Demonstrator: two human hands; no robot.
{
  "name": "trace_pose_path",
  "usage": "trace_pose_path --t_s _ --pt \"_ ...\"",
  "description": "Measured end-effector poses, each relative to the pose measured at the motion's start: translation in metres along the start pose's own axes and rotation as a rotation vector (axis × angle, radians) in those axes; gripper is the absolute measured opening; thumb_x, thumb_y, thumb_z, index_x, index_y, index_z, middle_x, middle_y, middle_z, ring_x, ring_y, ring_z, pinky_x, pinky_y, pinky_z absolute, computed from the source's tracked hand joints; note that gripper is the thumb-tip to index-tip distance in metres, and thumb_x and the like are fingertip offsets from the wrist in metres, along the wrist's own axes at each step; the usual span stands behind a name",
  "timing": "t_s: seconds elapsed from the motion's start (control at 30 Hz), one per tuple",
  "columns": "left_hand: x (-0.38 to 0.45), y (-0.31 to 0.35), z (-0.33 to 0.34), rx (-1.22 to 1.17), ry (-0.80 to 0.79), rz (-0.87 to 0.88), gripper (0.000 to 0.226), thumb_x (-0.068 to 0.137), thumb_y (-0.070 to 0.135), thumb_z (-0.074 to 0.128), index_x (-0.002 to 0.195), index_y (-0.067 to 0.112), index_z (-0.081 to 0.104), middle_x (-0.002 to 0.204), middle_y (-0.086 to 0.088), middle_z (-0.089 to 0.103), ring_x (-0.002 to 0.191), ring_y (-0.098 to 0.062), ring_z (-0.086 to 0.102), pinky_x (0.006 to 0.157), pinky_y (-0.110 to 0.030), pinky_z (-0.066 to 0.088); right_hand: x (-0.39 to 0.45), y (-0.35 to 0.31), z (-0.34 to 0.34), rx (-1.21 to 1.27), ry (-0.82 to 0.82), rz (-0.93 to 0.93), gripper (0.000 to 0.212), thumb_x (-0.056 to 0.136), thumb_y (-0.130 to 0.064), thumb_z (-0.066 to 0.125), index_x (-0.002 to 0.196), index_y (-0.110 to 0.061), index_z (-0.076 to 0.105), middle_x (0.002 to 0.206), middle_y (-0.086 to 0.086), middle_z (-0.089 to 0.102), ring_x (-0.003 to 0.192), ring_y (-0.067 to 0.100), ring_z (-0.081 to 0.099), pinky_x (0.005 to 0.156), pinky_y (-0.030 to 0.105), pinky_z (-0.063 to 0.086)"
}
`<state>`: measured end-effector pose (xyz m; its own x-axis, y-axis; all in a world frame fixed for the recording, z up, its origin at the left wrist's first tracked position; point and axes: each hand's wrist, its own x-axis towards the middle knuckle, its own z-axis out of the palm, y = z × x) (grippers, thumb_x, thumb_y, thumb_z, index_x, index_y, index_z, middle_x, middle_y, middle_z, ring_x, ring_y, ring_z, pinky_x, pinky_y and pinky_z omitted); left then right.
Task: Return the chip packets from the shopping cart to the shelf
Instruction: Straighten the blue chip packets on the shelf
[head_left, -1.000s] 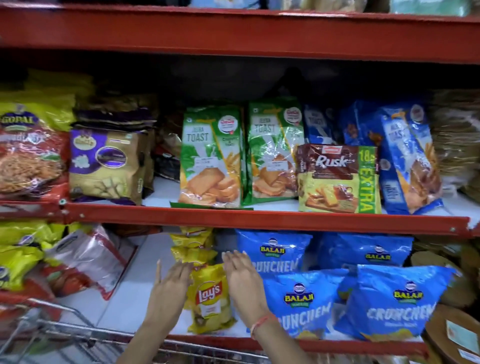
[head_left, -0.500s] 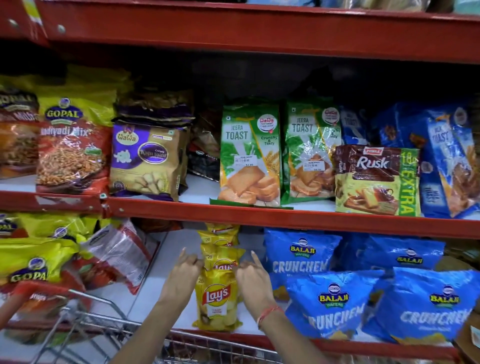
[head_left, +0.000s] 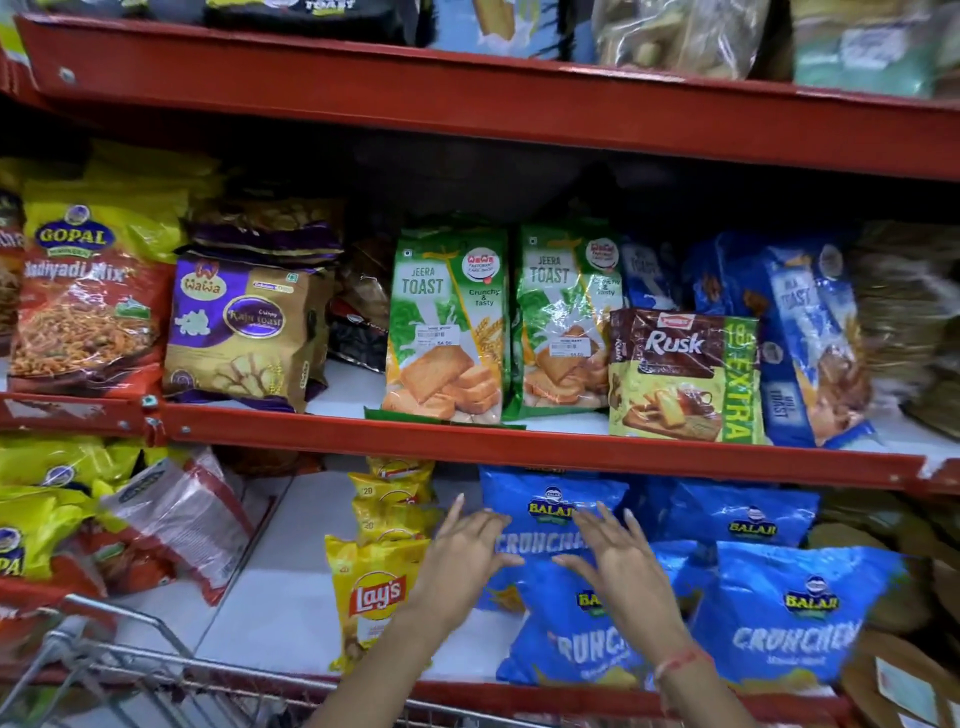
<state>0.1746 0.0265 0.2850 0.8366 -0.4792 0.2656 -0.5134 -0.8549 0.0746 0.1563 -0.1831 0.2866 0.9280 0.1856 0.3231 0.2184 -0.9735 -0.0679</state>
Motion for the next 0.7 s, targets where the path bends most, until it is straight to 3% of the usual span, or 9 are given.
trace_pose_path --t_s 0.07,0.17,0.23,0.33,0.4,0.5,0.6,0.7 --pt "0.01 0.019 0.003 -0.037 -0.006 -0.02 0.054 0.082 0.054 0.033 0.1 0.018 0.068 0.091 0.006 0.073 0.087 -0.007 0.067 0.106 -0.038 0.032 -0.007 0.029 -0.013 -0.014 -0.043 0.038 0.07 0.09 -0.062 0.022 0.123 -0.01 0.056 0.125 0.004 0.061 0.128 0.019 0.044 0.11 0.034 0.015" --pt "0.023 0.035 0.011 -0.016 -0.046 -0.037 0.028 0.095 0.03 0.046 0.11 0.01 0.06 0.105 -0.007 0.068 0.102 -0.018 0.06 0.119 -0.032 -0.001 -0.014 0.071 -0.014 -0.054 -0.093 0.068 0.045 0.091 -0.034 0.054 0.129 -0.012 0.049 0.135 0.005 0.052 0.137 0.017 0.028 0.116 0.035 0.01" --pt "0.024 0.037 0.019 0.019 -0.06 -0.097 0.022 0.098 0.022 0.043 0.103 0.01 0.06 0.103 -0.008 0.068 0.111 -0.015 0.055 0.118 -0.028 0.0 -0.015 0.079 -0.015 -0.084 -0.092 0.084 0.033 0.078 -0.009 0.072 0.11 -0.013 0.064 0.114 0.008 0.068 0.125 0.018 0.047 0.113 0.033 0.018" --pt "0.016 0.03 0.018 0.034 -0.043 -0.159 0.022 0.096 0.025 0.046 0.1 0.013 0.063 0.103 -0.004 0.07 0.119 -0.013 0.049 0.117 -0.027 0.01 -0.015 0.073 -0.012 -0.091 0.03 0.079 0.054 0.037 0.018 0.081 0.079 -0.015 0.074 0.076 0.005 0.076 0.095 0.018 0.068 0.098 0.038 0.037" --pt "0.012 0.019 0.014 0.068 -0.036 -0.173 0.018 0.094 0.021 0.051 0.105 0.015 0.064 0.105 -0.002 0.071 0.109 -0.012 0.058 0.118 -0.028 -0.001 -0.014 0.058 -0.015 -0.078 0.074 0.03 0.059 0.028 0.021 0.08 0.073 -0.016 0.074 0.071 0.004 0.075 0.088 0.015 0.07 0.092 0.039 0.045" --pt "0.007 0.009 0.004 0.123 -0.074 -0.191 0.02 0.094 0.015 0.049 0.109 0.017 0.063 0.105 -0.002 0.07 0.103 -0.012 0.06 0.117 -0.027 -0.006 -0.011 0.045 -0.011 -0.022 0.085 0.005 0.047 0.039 0.012 0.086 0.072 -0.02 0.074 0.069 0.004 0.074 0.073 0.012 0.071 0.087 0.036 0.052" --pt "0.004 0.008 0.001 0.169 -0.082 -0.189 0.019 0.096 0.02 0.049 0.109 0.021 0.062 0.109 0.0 0.068 0.106 -0.011 0.059 0.115 -0.025 -0.003 -0.009 0.046 0.0 -0.013 0.036 0.005 0.041 0.051 0.003 0.086 0.079 -0.023 0.073 0.07 -0.003 0.072 0.071 0.007 0.068 0.097 0.03 0.045" --pt "0.005 0.015 0.007 0.201 -0.021 -0.181 0.02 0.093 0.033 0.051 0.105 0.021 0.063 0.106 0.003 0.068 0.102 -0.009 0.061 0.116 -0.028 0.011 -0.006 0.055 0.006 0.002 0.019 -0.039 0.033 0.067 -0.01 0.08 0.095 -0.023 0.069 0.085 -0.004 0.073 0.093 0.007 0.066 0.107 0.021 0.022"
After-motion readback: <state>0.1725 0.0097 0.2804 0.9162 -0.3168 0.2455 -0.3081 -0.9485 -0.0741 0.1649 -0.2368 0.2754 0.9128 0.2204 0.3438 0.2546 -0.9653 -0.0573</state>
